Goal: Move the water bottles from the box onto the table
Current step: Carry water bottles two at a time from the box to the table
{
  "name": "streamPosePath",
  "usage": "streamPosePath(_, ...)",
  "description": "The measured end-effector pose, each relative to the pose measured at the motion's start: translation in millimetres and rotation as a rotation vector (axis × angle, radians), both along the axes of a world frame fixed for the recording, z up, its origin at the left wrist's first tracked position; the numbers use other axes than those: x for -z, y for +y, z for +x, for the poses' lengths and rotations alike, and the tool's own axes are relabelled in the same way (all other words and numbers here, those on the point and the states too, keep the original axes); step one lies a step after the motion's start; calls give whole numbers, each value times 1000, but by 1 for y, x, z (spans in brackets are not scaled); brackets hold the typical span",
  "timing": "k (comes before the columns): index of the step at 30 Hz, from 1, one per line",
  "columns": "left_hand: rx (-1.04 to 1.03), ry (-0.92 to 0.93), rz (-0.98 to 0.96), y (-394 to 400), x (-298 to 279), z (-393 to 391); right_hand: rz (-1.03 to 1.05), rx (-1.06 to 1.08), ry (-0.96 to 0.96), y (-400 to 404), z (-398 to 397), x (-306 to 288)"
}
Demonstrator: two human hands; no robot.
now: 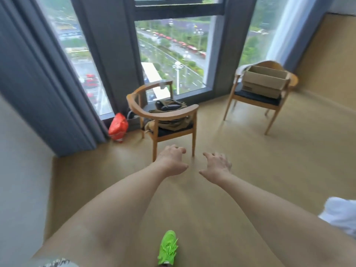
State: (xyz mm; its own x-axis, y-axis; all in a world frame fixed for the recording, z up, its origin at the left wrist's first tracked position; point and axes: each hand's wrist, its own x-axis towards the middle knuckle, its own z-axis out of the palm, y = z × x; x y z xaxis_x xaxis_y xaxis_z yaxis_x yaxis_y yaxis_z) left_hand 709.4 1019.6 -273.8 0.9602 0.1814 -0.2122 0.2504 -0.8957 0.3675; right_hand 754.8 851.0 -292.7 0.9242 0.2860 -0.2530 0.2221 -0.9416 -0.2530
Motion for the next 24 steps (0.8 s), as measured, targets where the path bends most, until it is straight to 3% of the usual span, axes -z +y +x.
streamPosePath(7, 215, 10, -22, 29, -9, 131, -31, 233, 48, 21, 85, -3)
streamPosePath(13, 282, 23, -35, 43, -11, 219, 5, 381, 48, 30, 144, -5)
streamPosePath(24, 394, 16, -58, -9, 19, 402, 66, 514, -3, -8, 308, -5)
